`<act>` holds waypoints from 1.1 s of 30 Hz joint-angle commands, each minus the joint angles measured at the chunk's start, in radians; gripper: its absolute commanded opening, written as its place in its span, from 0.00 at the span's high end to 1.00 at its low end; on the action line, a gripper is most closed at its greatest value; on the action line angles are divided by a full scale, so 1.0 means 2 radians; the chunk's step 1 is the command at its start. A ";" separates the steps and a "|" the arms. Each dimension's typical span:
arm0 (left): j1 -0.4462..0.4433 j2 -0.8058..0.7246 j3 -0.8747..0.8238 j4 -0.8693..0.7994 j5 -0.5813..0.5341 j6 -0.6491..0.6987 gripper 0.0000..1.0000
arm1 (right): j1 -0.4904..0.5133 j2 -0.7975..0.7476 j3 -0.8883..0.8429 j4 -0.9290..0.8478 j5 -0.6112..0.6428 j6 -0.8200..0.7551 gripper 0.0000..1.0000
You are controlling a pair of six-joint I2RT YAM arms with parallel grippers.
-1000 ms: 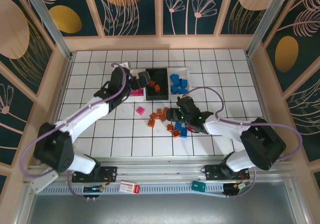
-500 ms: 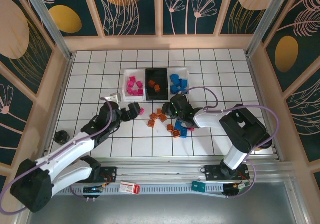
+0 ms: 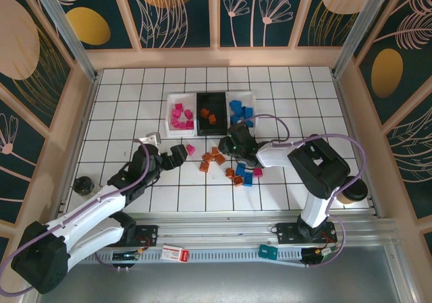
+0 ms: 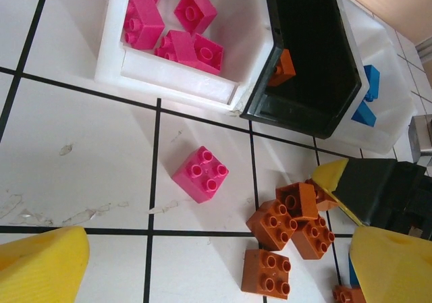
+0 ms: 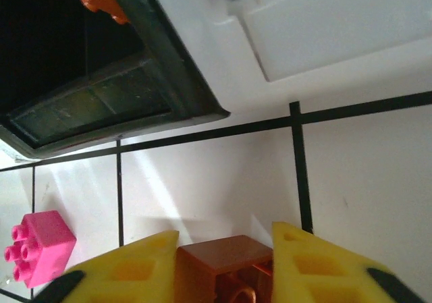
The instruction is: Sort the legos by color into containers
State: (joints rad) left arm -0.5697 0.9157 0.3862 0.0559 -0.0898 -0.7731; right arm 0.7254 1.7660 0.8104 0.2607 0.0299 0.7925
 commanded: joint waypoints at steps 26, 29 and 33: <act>-0.004 0.060 0.014 -0.013 0.024 0.017 0.01 | -0.037 0.086 0.298 -0.126 -0.002 -0.179 0.80; -0.004 0.066 0.021 -0.019 0.026 0.023 0.02 | -0.045 0.130 0.351 -0.143 -0.004 -0.181 0.75; -0.003 0.082 0.036 -0.025 0.032 0.031 0.02 | -0.052 0.163 0.397 -0.165 -0.005 -0.180 0.50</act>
State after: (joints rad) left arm -0.5697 1.0592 0.4137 0.0273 -0.0486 -0.7410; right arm 0.6312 2.0754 1.5375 -0.0132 0.0181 0.4522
